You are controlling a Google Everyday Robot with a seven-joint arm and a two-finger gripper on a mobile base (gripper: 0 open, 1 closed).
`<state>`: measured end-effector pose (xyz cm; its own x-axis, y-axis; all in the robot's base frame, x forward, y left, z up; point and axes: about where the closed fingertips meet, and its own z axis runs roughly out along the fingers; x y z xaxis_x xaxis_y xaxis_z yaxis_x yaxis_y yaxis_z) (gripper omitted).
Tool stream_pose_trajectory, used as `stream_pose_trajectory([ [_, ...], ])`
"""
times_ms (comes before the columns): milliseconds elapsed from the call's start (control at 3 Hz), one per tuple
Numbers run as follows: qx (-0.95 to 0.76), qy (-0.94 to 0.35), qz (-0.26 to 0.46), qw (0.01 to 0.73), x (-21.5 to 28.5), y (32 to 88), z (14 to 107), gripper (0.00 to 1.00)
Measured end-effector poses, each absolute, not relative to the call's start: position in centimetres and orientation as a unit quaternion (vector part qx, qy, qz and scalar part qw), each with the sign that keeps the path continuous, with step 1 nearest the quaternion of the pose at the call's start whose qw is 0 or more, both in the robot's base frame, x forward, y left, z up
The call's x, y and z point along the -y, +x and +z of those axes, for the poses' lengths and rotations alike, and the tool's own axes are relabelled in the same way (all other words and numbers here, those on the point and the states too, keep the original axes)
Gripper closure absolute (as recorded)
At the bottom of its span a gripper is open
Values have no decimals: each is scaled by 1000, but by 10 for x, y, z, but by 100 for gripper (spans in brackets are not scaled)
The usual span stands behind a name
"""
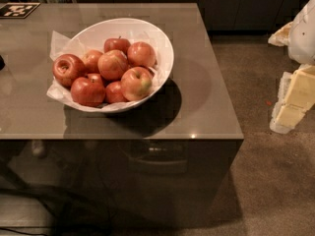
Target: Pick apple from white bowl
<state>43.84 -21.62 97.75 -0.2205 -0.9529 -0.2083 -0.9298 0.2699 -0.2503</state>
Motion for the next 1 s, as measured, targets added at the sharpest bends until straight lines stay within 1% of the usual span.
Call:
stream_pose_trajectory([
  [333, -780, -603, -36, 162, 215, 439, 979, 0],
  [667, -780, -606, -28, 153, 187, 453, 989, 0],
  [1000, -768, -625, -33, 136, 146, 471, 999, 0],
])
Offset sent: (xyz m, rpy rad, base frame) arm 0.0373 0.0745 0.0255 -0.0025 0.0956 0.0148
